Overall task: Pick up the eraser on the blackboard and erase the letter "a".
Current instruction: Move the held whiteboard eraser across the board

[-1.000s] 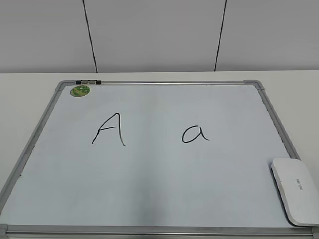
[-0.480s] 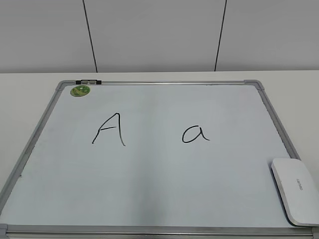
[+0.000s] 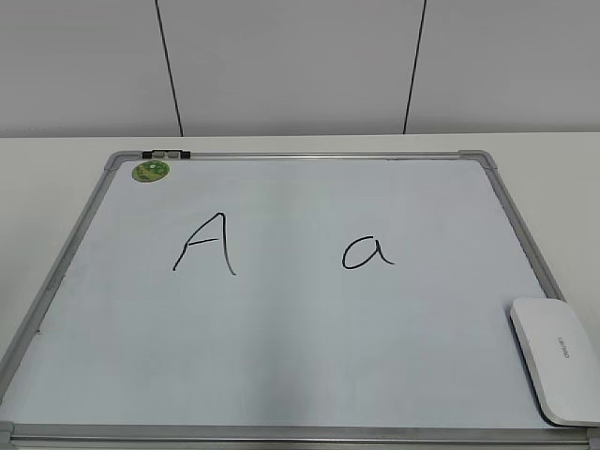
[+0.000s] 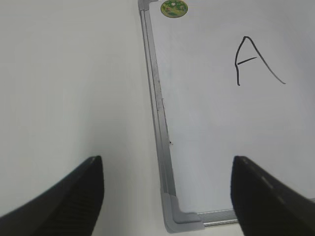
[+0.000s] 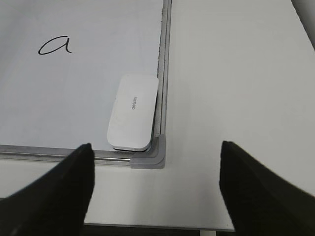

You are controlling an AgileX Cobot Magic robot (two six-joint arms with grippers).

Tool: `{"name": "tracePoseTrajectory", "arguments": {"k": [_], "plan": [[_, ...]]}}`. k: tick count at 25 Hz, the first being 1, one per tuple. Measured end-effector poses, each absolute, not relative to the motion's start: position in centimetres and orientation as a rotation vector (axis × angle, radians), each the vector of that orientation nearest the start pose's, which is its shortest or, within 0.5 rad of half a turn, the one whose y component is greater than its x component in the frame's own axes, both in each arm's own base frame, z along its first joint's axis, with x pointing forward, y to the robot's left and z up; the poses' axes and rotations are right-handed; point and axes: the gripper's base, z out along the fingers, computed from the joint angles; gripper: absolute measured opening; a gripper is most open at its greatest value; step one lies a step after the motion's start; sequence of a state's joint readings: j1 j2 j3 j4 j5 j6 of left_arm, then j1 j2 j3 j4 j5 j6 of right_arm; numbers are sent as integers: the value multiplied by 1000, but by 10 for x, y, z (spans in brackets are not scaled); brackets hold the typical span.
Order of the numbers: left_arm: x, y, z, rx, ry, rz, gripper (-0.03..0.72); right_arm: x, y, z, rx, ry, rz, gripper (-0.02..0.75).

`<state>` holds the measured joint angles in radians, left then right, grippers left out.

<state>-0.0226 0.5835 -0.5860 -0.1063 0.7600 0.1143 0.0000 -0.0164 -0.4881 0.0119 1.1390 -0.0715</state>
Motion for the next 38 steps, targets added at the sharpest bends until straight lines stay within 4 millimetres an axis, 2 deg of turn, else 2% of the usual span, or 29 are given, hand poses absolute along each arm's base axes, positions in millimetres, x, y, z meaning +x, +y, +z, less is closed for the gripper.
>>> {"name": "tracePoseTrajectory", "arguments": {"k": [8,14,17,30,38], "plan": [[187,-10,303,98,2390,-78,594,-9,1,268,-77,2117,-28,587],[246,-12,294,100,2523,-85,594,-9,1,268,-77,2117,-28,587],[270,-13,281,102,2611,-92,593,-9,1,268,-77,2117,-28,587],[342,-17,220,196,2860,-139,591,-9,1,268,-77,2117,-28,587],[374,6,194,117,2909,-316,574,-9,1,268,-77,2117,-28,587]]}}
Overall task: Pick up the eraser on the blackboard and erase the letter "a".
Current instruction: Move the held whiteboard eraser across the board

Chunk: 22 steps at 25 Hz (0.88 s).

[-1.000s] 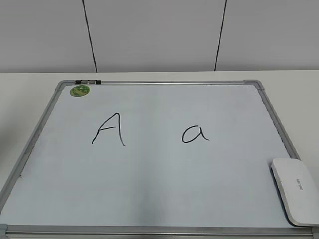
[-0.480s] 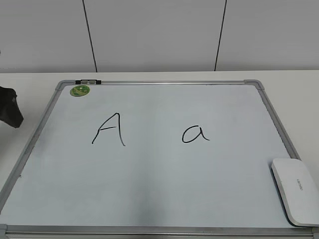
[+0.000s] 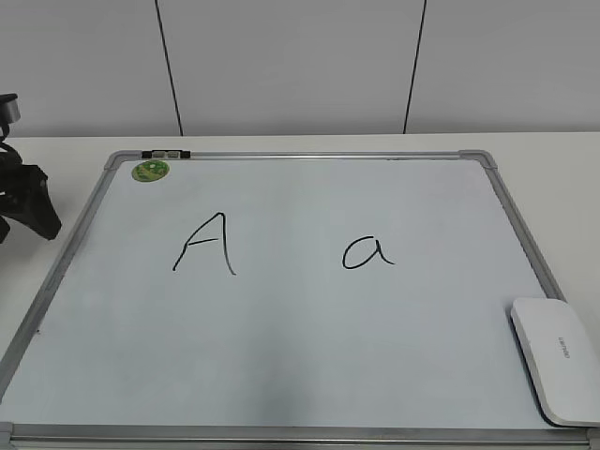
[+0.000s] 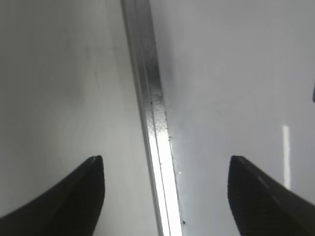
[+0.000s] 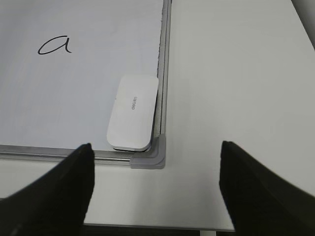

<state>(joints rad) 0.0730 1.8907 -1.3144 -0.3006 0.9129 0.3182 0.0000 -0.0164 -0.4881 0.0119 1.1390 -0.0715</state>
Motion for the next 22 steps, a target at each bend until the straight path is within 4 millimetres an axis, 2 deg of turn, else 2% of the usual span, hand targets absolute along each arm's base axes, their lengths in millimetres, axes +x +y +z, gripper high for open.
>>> {"name": "tracePoseTrajectory", "arguments": {"k": [4,11,16,22], "plan": [[389,15,182,97,2923,-380,547,-9,1,268,-77,2117,-28,587],[411,17,159,99,2950,-442,524,-9,1,268,-77,2117,-28,587],[422,18,155,109,2951,-449,455,-9,1,268,-77,2117,-28,587],[426,17,139,110,2996,-483,398,-9,1,268,-77,2117,-28,587]]}}
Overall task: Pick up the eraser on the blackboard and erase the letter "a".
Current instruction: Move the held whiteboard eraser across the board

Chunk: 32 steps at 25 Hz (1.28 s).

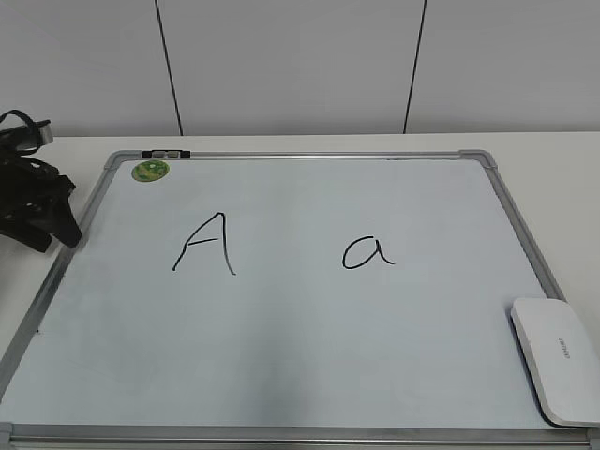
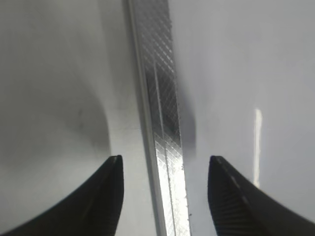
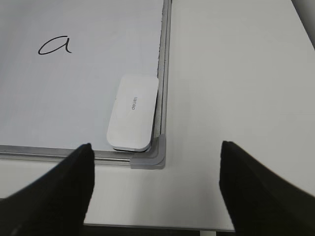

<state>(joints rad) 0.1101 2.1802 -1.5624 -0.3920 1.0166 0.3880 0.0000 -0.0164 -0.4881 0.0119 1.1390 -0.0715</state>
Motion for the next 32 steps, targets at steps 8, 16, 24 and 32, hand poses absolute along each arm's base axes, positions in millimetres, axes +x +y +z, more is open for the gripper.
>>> {"name": "tracePoseTrajectory", "arguments": {"k": [8,16,24,32], "plan": [[427,27,139,52,2983,-508,265,-9,1,268,-77,2117,-28,587],[427,33,140,14,2968,-552,255,-9,1,268,-77,2117,-28,586],[426,31,132,10,2996,-588,254,-9,1,268,-77,2117,-28,587],[428,31,121,8,3027,-618,243,-9,1,268,-77,2117,-28,587]]}}
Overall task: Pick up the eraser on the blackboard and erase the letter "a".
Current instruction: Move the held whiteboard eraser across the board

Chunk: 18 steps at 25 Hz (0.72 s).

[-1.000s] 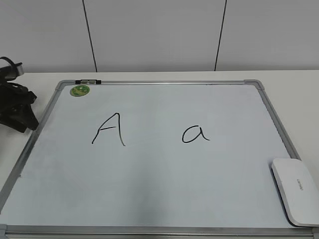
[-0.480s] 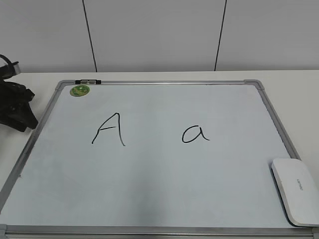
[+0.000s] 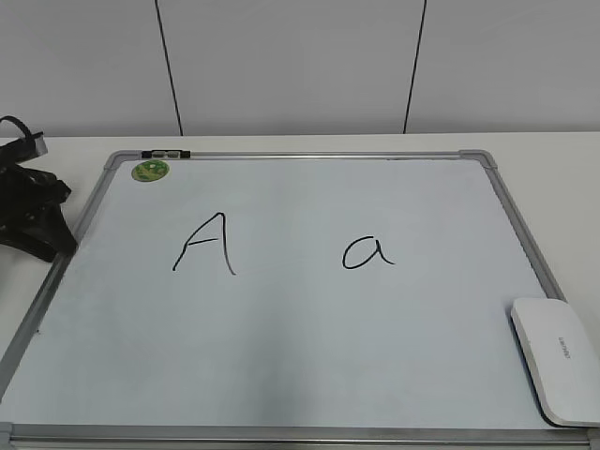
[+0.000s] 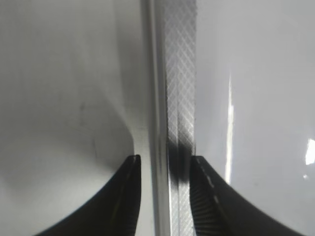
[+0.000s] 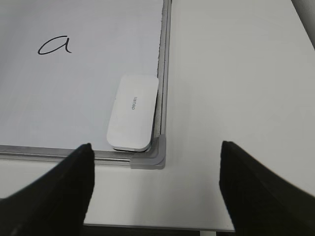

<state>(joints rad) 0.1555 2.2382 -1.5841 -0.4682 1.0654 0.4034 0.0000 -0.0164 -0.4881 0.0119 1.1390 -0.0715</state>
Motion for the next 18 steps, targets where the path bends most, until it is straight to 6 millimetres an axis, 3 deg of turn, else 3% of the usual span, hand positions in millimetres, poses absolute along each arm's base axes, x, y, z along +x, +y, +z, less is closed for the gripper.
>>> {"name": "tracePoseTrajectory", "arguments": {"k": [12,18], "plan": [[428,30,118,-4,3030,-642,150,-9,1,268,-77,2117,-28,587],[428,29,118,-6,3030,-652,50,-9,1,268,-77,2117,-28,587]]}}
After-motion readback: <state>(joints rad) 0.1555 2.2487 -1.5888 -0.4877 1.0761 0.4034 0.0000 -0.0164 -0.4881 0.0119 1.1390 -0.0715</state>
